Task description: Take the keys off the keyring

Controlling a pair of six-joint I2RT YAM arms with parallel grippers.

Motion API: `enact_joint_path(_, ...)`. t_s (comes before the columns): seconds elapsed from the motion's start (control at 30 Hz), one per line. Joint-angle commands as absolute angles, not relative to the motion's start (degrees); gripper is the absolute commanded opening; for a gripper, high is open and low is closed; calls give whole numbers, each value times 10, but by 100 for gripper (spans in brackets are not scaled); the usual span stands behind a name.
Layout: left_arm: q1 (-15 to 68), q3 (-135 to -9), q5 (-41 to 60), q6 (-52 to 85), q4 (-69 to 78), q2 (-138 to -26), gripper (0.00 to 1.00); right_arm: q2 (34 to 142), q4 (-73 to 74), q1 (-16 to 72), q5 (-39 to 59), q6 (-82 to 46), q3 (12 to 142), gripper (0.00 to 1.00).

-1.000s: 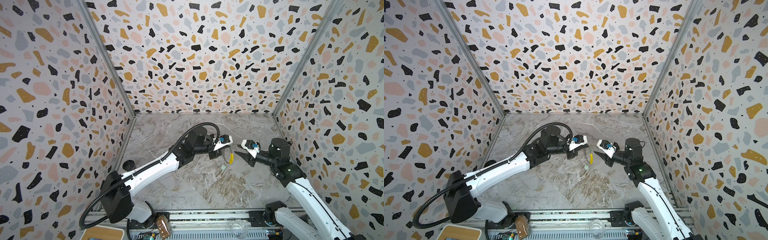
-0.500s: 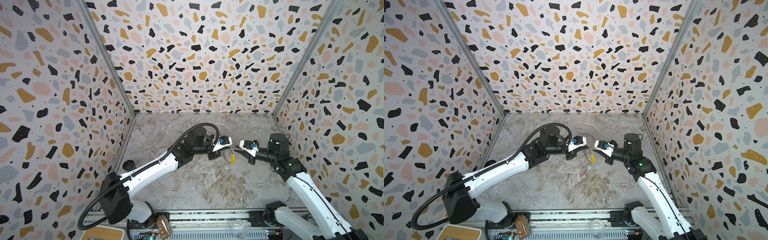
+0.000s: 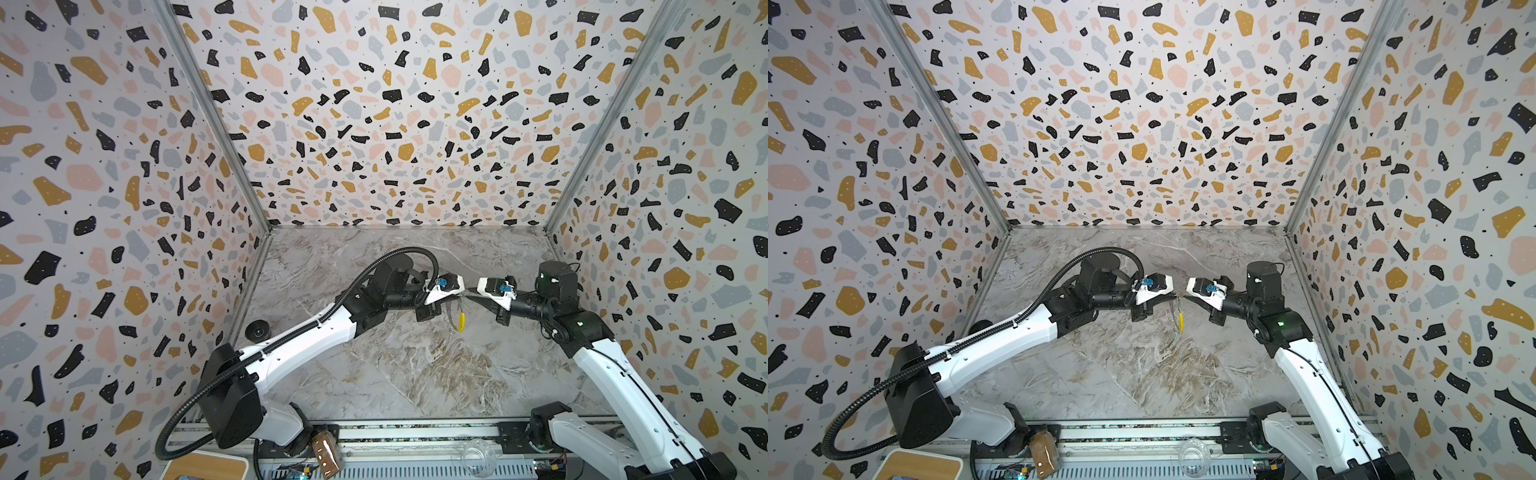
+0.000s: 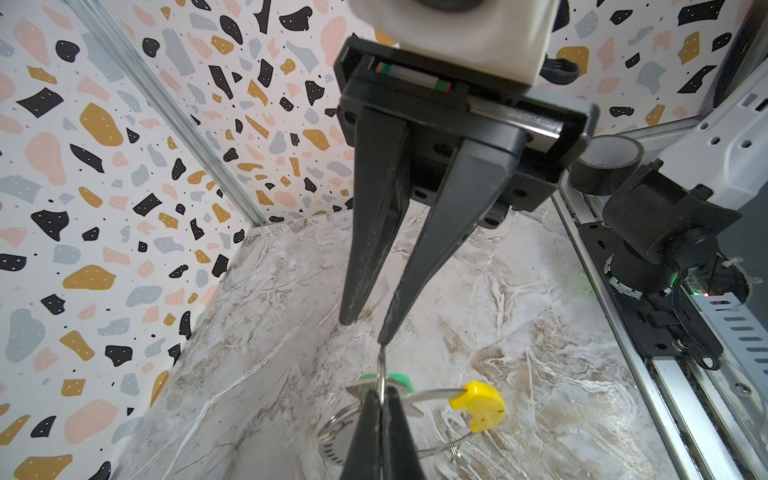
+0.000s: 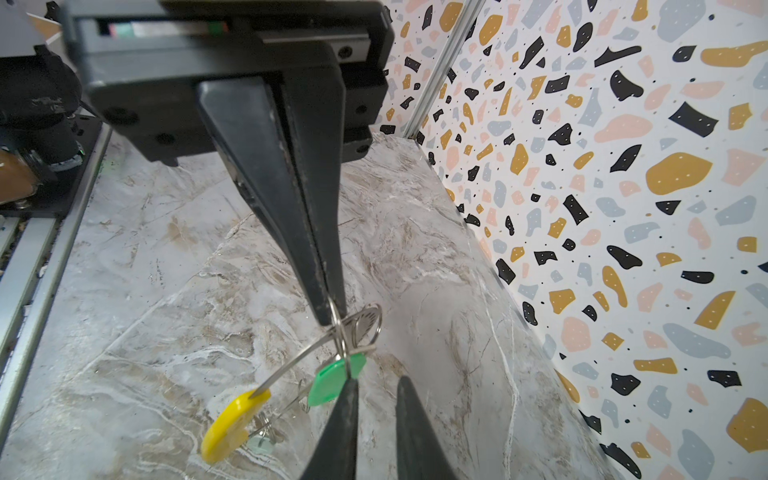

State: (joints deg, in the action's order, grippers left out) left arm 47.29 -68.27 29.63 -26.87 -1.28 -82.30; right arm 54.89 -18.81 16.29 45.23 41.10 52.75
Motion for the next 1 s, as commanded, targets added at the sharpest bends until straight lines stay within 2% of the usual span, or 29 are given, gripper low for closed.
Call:
enact_joint_path(0.0,470,-699,308,-274,6,-822,0,553,-212,166,468,422,553,19)
enact_joint_path(0.57,470,-709,309,-272,5,-834,0,563,-225,166,487,430,561,20)
enact_joint_path(0.97,470,-707,316,-266,17,-835,0,578,-243,167,489,439,563,11)
